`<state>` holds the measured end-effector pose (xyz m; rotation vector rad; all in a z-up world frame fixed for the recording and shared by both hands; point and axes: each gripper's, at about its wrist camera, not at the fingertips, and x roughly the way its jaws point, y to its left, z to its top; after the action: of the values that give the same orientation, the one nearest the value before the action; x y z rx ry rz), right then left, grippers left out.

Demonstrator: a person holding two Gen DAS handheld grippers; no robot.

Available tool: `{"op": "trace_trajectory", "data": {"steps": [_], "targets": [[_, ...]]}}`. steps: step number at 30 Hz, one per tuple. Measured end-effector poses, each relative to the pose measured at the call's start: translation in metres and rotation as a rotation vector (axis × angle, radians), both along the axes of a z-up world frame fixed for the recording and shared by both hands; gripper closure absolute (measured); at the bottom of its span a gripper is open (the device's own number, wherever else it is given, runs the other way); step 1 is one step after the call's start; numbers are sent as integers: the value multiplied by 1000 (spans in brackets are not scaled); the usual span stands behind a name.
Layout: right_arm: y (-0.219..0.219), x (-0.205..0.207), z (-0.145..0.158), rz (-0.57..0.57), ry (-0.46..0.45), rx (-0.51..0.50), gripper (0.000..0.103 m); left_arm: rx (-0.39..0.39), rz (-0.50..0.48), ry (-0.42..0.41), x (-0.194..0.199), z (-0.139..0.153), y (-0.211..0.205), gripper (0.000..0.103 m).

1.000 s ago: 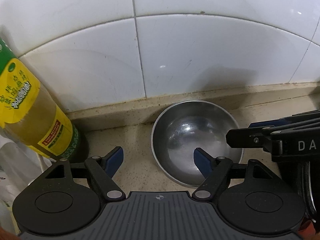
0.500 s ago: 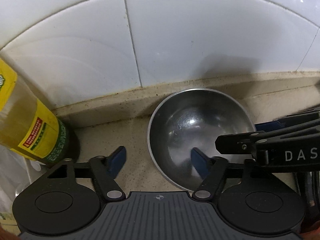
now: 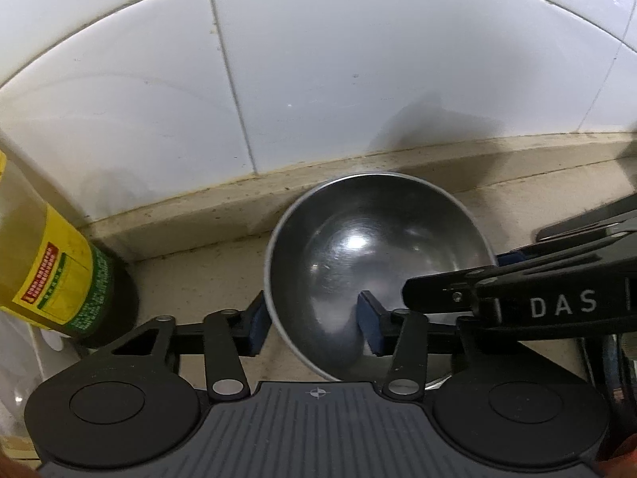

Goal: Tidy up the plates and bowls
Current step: 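Grasp a steel bowl rim with the left gripper while the right grasps another bowl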

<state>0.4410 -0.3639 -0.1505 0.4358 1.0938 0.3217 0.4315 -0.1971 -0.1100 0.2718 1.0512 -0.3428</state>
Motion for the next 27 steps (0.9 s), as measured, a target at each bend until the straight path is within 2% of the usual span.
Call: {"op": "trace_trajectory", "data": {"steps": [12,27], "targets": [[-2,-2,0,-5,-5,32,73,-12,7,-20,-3,8,4,49],[-7,-16,39,-9,-83,36,73,-33,19,-105,-26,57,16,48]]}}
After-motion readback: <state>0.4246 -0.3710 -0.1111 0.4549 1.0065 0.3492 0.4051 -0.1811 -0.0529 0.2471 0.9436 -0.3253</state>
